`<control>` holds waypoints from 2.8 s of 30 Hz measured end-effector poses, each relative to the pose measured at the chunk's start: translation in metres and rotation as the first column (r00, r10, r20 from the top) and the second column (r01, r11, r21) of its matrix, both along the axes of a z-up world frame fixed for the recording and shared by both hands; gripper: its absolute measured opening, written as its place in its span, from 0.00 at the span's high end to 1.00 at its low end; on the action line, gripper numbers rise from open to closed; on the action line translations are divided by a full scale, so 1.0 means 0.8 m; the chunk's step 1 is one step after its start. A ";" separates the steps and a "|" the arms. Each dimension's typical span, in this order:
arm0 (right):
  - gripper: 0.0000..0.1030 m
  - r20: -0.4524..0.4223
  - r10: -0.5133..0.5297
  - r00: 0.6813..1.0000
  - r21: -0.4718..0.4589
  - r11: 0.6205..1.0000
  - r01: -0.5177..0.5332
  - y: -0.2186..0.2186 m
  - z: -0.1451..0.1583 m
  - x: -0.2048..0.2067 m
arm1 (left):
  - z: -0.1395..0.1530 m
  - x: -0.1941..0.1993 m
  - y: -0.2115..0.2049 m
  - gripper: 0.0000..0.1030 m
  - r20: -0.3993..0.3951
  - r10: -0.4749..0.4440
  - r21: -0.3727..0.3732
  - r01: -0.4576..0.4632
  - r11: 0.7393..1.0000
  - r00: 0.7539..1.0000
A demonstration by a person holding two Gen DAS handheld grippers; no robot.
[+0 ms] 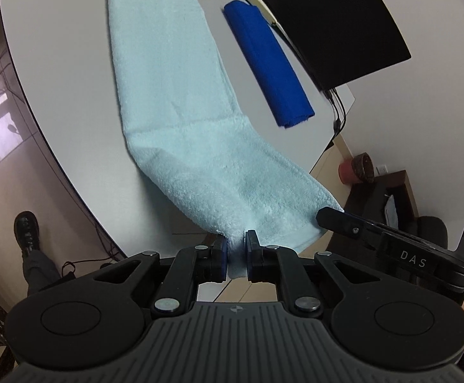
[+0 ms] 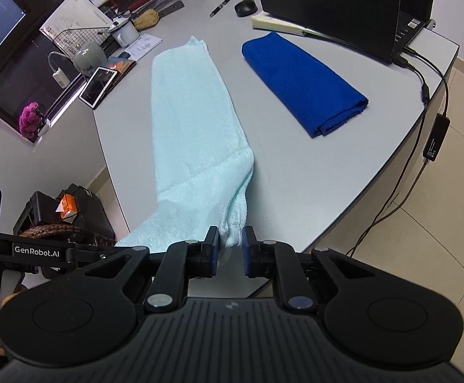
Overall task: Fold towel
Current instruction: 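Lift the held towel end with both grippers to start folding lengthwise, then carry the held towel end with both grippers over the strip toward its other end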
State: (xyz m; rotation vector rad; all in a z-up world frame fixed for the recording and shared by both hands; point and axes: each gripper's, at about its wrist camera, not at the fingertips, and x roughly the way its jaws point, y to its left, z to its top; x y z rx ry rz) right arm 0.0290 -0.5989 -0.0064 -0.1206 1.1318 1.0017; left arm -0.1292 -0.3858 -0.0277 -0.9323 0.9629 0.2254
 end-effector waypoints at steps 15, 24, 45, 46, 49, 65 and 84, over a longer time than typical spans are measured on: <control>0.85 0.057 -0.094 0.994 0.011 0.996 0.093 0.096 0.031 0.008 | 0.029 0.026 0.100 0.87 -0.008 0.016 0.025 -0.016 1.000 1.000; 0.85 0.092 -0.166 0.982 -0.011 0.986 0.168 0.164 0.049 0.010 | 0.035 0.049 0.177 0.87 -0.014 -0.008 -0.012 0.007 1.000 1.000; 0.85 0.147 -0.372 0.917 -0.010 0.926 0.377 0.287 0.072 -0.001 | 0.041 0.095 0.297 0.87 -0.035 -0.089 -0.027 0.088 0.996 0.995; 0.85 0.149 -0.373 0.916 -0.009 0.925 0.379 0.293 0.073 -0.001 | 0.041 0.096 0.301 0.87 -0.037 -0.085 -0.027 0.084 0.996 0.996; 0.85 0.150 -0.369 0.917 -0.007 0.927 0.374 0.305 0.075 0.002 | 0.044 0.097 0.313 0.87 -0.040 -0.068 -0.027 0.067 0.997 0.997; 0.85 0.137 -0.316 0.939 0.053 0.949 0.311 0.331 0.081 0.045 | 0.073 0.114 0.337 0.87 -0.028 0.032 0.026 -0.032 0.999 0.999; 0.85 0.116 -0.327 0.938 0.029 0.945 0.326 0.388 0.068 0.087 | 0.051 0.161 0.399 0.87 -0.084 0.019 0.006 -0.018 1.000 0.996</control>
